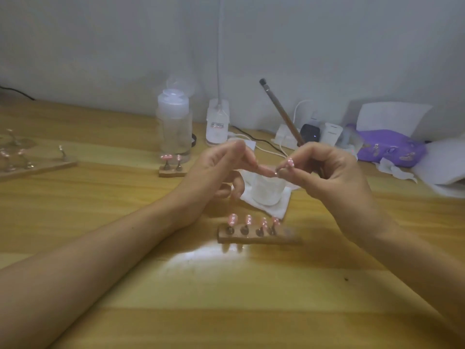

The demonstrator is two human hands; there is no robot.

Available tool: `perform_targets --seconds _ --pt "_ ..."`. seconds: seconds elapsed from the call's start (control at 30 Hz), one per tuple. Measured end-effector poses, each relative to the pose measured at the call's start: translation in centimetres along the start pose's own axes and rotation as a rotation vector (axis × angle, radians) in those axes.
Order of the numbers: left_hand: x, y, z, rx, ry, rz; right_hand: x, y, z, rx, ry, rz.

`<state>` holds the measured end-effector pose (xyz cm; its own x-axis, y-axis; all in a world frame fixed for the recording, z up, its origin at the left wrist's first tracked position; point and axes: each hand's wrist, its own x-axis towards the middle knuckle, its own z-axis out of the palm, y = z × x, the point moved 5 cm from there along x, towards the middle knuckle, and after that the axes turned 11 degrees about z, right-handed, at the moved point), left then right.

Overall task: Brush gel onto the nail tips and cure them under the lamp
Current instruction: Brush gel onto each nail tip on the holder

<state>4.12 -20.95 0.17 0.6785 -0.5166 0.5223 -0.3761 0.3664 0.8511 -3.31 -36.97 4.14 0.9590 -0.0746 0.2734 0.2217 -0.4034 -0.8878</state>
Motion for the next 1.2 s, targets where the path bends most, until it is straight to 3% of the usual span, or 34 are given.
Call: perform_targets --seconds 0.23,0.77,1.0,1.1,1.2 --pt "0.4 -0.3 -2.2 -0.145 0.3 0.037 -4.7 4.5 -1.6 -0.114 0.013 0.171" --pt "0.3 -0.7 -3.0 -0.142 0.414 0.047 -4.6 4.7 -1.7 -0.233 -0.075 0.146" --pt "0.6 0.1 -1.6 0.275 0.165 0.131 -4.4 2.2 -7.5 -0.207 -0.013 -0.048" --pt "1.5 0.9 -1.3 0.625 -0.107 0.143 -3.3 1.9 -9.2 0.033 -0.114 -0.036" --pt "2.2 0.8 -1.4 0.686 -0.258 0.071 -1.7 2.5 -9.7 0.266 -0.148 0.02"
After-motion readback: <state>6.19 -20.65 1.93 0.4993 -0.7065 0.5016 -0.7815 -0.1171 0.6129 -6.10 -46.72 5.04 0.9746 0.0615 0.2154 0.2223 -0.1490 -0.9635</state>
